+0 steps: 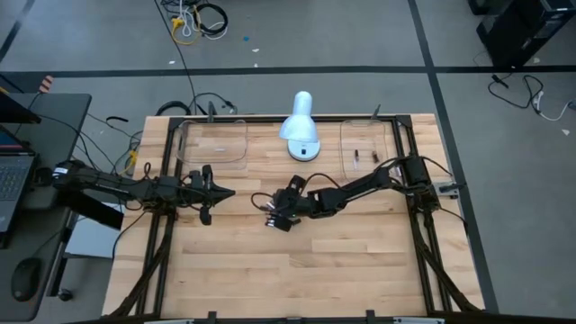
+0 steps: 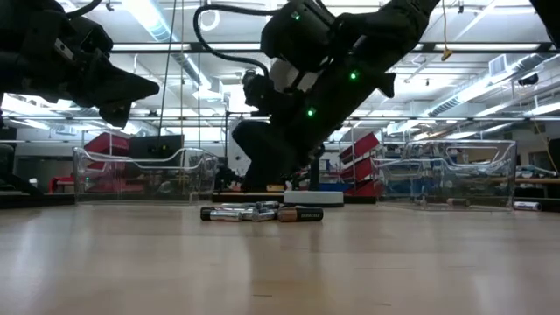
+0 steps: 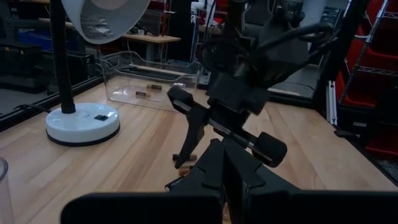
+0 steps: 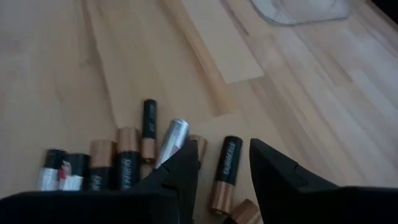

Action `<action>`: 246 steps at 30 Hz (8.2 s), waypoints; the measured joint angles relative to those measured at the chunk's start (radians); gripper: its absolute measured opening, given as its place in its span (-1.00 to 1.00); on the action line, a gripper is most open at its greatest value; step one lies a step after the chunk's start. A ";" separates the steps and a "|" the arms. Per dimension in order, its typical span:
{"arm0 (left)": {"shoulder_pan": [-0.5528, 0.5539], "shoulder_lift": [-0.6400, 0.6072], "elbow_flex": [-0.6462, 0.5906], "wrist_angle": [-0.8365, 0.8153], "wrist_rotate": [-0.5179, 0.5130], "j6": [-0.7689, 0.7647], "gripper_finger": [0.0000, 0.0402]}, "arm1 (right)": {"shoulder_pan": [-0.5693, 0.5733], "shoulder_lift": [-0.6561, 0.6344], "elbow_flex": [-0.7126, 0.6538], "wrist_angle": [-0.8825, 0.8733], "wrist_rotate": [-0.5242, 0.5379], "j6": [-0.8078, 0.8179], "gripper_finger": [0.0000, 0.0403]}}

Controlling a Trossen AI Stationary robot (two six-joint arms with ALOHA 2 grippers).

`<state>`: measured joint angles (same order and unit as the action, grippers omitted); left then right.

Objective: Sort batteries
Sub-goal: Put the black battery in the transparent bin

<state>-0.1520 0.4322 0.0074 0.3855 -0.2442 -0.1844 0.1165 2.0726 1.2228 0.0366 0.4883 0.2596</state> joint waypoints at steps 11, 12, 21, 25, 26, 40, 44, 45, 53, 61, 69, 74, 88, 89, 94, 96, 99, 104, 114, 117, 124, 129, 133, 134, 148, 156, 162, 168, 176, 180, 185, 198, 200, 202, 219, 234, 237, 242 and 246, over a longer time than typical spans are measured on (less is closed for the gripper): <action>0.000 0.001 0.000 0.000 -0.010 0.000 -0.99 | 0.000 0.021 0.000 -0.026 0.016 0.000 -0.27; 0.000 0.001 0.000 0.000 -0.010 0.000 -0.99 | -0.001 0.021 0.000 -0.028 0.016 0.000 -0.27; 0.000 0.001 0.000 -0.003 -0.011 0.000 -0.99 | -0.003 0.021 -0.001 -0.052 0.007 0.008 -0.28; 0.000 0.001 0.000 -0.004 -0.011 0.001 -0.99 | -0.012 0.021 -0.001 -0.061 -0.027 0.032 -0.28; 0.000 0.001 0.000 -0.004 -0.011 0.001 -0.99 | -0.014 0.021 -0.001 -0.064 -0.034 0.036 -0.28; 0.000 0.001 0.000 -0.012 -0.011 0.000 -0.99 | -0.036 0.020 -0.001 -0.095 -0.094 0.055 -0.40; 0.000 0.001 0.000 -0.013 -0.011 0.001 -0.99 | -0.036 0.020 -0.001 -0.096 -0.097 0.054 -0.50; 0.000 0.001 0.000 -0.013 -0.011 0.001 -0.99 | -0.036 0.020 -0.001 -0.096 -0.097 0.054 -0.53; 0.000 0.001 0.000 -0.013 -0.011 0.001 -0.99 | -0.037 0.018 -0.001 -0.099 -0.113 0.051 -0.76; 0.000 0.001 0.000 -0.013 -0.011 0.001 -0.99 | -0.037 0.018 -0.001 -0.087 -0.113 0.043 -0.79; 0.000 0.001 0.000 -0.013 -0.011 0.001 -0.99 | -0.035 0.009 -0.002 -0.081 -0.105 0.027 -0.79; 0.000 0.000 0.000 -0.013 -0.011 0.001 -0.99 | -0.033 -0.012 -0.002 -0.078 -0.100 0.017 -0.79; 0.000 0.000 0.000 -0.013 -0.011 0.000 -0.99 | -0.016 -0.110 -0.002 -0.092 -0.086 -0.027 -0.79; 0.000 0.000 0.000 -0.013 -0.011 0.000 -0.99 | -0.013 -0.119 -0.002 -0.099 -0.086 -0.027 -0.79; 0.000 0.000 0.000 -0.013 -0.011 0.000 -0.99 | 0.006 -0.165 -0.002 -0.119 -0.085 -0.034 -0.79; 0.000 0.000 0.000 -0.013 -0.011 0.000 -0.99 | 0.014 -0.185 -0.002 -0.127 -0.085 -0.035 -0.79; 0.000 0.000 0.000 -0.013 -0.011 0.000 -0.99 | 0.028 -0.220 -0.002 -0.146 -0.085 -0.034 -0.79; 0.000 0.000 0.000 -0.015 -0.011 0.000 -0.99 | 0.047 -0.284 -0.002 -0.176 -0.085 -0.035 -0.79; 0.000 0.001 0.000 -0.020 -0.010 0.000 -0.99 | 0.094 -0.422 -0.002 -0.254 -0.013 -0.024 -0.79; 0.000 0.000 0.000 -0.020 -0.010 0.000 -0.99 | 0.110 -0.466 -0.002 -0.295 0.019 -0.004 -0.79; 0.000 0.000 0.000 -0.020 -0.010 0.000 -0.99 | 0.138 -0.562 -0.002 -0.379 0.047 0.053 -0.79; 0.000 0.000 0.000 -0.023 -0.010 0.005 -0.99 | 0.160 -0.626 -0.002 -0.437 0.048 0.125 -0.79; 0.000 0.001 0.000 -0.050 -0.010 0.023 -0.99 | 0.185 -0.678 -0.002 -0.513 0.048 0.214 -0.79; 0.000 0.001 0.000 -0.055 -0.010 0.023 -0.99 | 0.191 -0.690 -0.002 -0.541 0.048 0.237 -0.79; 0.000 0.001 0.000 -0.066 -0.010 0.023 -0.99 | 0.192 -0.834 -0.001 -1.150 0.121 0.705 -0.79; 0.000 0.001 0.000 -0.063 -0.010 0.020 -0.99 | 0.053 -0.829 -0.001 -1.438 0.155 1.021 -0.79; 0.000 0.001 0.000 -0.054 -0.010 0.017 -0.99 | -0.112 -0.829 -0.001 -1.453 0.158 0.981 -0.79; 0.000 0.001 0.000 -0.030 -0.010 -0.003 -0.99 | -0.268 -0.835 -0.047 -1.397 0.156 0.817 -0.80; 0.000 0.001 0.000 -0.029 -0.010 -0.011 -0.99 | -0.439 -0.836 -0.209 -1.088 0.029 0.590 -0.80; 0.000 0.000 0.000 -0.014 -0.010 -0.011 -0.99 | -0.523 -0.836 -0.311 -0.910 -0.037 0.518 -0.80; 0.000 0.001 0.000 -0.015 -0.010 -0.029 -0.99 | -0.621 -0.836 -0.438 -0.706 -0.134 0.466 -0.80; 0.000 0.000 0.000 -0.016 -0.010 -0.030 -0.99 | -0.707 -0.836 -0.571 -0.485 -0.200 0.442 -0.78; 0.000 0.000 0.000 -0.017 -0.010 -0.030 -0.99 | -0.707 -0.836 -0.571 -0.482 -0.199 0.439 -0.77; 0.000 0.000 0.000 -0.017 -0.010 -0.030 -0.99 | -0.707 -0.836 -0.571 -0.482 -0.199 0.437 -0.77; 0.000 0.000 0.000 -0.018 -0.010 -0.030 -0.99 | -0.701 -0.840 -0.571 -0.478 -0.199 0.420 -0.63; 0.000 0.000 0.000 -0.018 -0.010 -0.037 -0.99 | -0.324 -1.009 -0.571 -0.318 -0.211 0.277 -0.75; 0.000 0.000 0.000 -0.018 -0.010 -0.037 -0.99 | -0.203 -0.997 -0.571 -0.288 -0.214 0.228 -0.77; 0.000 0.000 0.000 -0.016 -0.013 -0.035 -0.99 | -0.040 -0.945 -0.571 -0.259 -0.211 0.192 -0.83; 0.000 0.001 0.000 -0.013 -0.016 -0.033 -0.99 | 0.036 -0.888 -0.571 -0.261 -0.163 0.223 -0.91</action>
<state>-0.1524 0.4328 0.0074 0.3724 -0.2604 -0.2176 0.1524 1.1848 0.6521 -0.2248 0.3251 0.4825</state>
